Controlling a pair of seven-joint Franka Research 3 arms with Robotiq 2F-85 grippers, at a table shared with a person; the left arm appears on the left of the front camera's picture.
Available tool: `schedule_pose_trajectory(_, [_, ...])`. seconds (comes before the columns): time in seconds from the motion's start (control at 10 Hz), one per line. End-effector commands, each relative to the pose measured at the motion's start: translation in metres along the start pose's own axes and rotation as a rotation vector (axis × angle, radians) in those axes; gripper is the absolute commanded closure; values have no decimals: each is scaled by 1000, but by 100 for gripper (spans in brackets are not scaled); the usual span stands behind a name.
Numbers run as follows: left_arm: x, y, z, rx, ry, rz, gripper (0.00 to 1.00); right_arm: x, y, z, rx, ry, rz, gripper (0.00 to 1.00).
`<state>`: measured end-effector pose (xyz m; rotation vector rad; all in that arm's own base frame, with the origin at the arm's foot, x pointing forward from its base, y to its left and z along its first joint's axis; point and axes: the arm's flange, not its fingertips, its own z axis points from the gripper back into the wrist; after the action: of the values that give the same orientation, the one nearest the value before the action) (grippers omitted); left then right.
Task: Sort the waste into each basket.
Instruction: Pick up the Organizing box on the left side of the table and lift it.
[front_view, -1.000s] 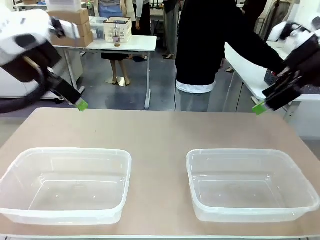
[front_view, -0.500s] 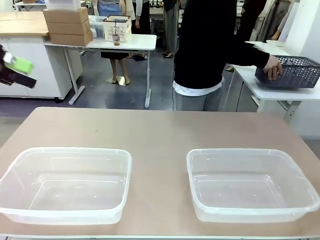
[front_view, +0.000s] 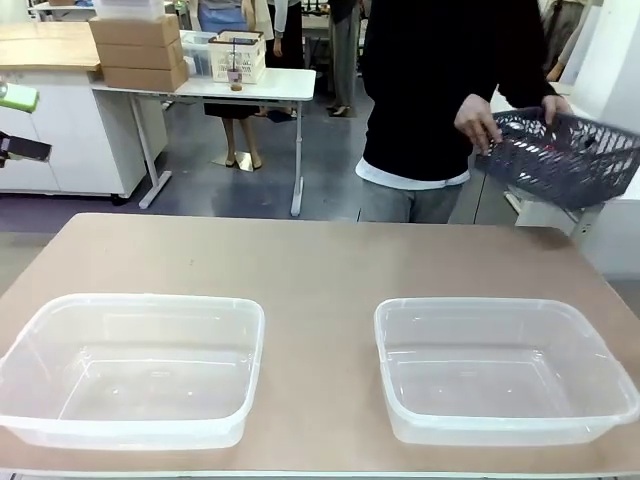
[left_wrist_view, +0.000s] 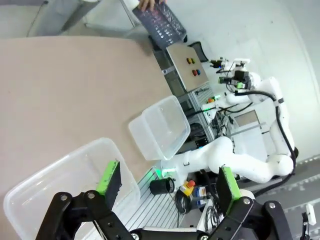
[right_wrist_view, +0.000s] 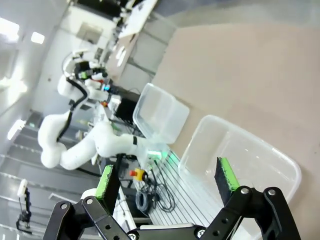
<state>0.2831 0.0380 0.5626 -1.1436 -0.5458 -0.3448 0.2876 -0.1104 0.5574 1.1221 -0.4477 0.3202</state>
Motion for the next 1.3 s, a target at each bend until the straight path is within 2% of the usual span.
schedule_pose_trajectory(0.0, [1, -1, 2, -23, 6, -37, 0, 0, 5, 5, 6, 1, 59, 0])
schedule_pose_trajectory(1.0, [1, -1, 2, -23, 6, -37, 0, 0, 5, 5, 6, 1, 59, 0])
schedule_pose_trajectory(1.1, [-3, -2, 1, -1, 13, -9, 0, -3, 4, 4, -13, 12, 25, 0])
schedule_pose_trajectory(1.2, [-4, -12, 11, 152, 97, -44, 0, -2, 27, -28, -57, 70, 33, 0])
